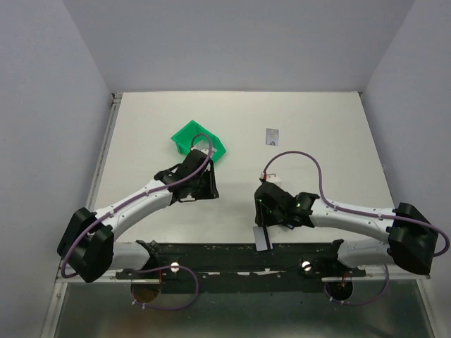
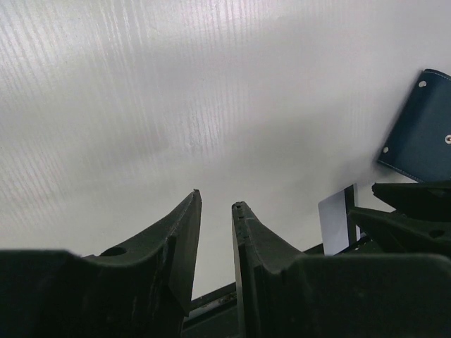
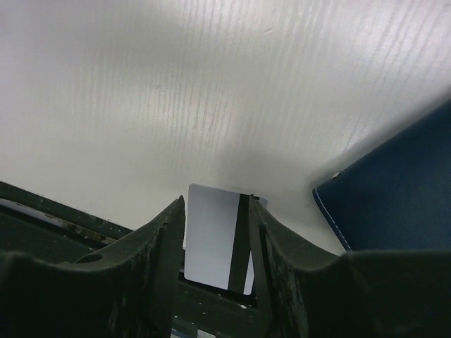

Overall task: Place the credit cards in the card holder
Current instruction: Move the credit card to the corner of the board, then pick up the credit card at the corner of the board.

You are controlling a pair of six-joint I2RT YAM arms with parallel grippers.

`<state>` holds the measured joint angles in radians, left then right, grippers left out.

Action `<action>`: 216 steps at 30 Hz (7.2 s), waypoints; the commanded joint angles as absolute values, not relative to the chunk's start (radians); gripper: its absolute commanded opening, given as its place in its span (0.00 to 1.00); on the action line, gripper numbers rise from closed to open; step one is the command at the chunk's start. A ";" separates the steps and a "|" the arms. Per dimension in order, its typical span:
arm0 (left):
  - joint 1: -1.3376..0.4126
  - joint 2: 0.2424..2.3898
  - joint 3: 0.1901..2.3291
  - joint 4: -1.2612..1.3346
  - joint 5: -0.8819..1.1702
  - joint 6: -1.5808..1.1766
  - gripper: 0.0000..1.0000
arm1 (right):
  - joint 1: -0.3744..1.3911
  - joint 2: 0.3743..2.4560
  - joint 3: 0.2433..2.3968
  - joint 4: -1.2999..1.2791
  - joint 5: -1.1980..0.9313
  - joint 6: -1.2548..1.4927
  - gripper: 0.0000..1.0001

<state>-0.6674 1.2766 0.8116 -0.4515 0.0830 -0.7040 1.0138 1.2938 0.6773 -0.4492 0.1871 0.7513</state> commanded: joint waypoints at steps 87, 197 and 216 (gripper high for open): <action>-1.155 1.749 1.034 -0.483 0.048 -1.072 0.23 | 1.019 0.735 0.100 -0.087 0.023 1.028 0.57; -1.155 1.729 1.000 -0.451 0.046 -1.060 0.23 | 1.019 0.926 0.183 0.132 0.014 1.091 0.29; -1.157 1.687 0.969 -0.431 0.031 -1.068 0.22 | 1.019 0.976 0.302 -0.089 -0.022 0.989 0.00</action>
<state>-1.1477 1.7088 0.9741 -0.4278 0.0635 -1.0660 1.0187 1.0080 0.2558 0.0101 -0.0391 1.0039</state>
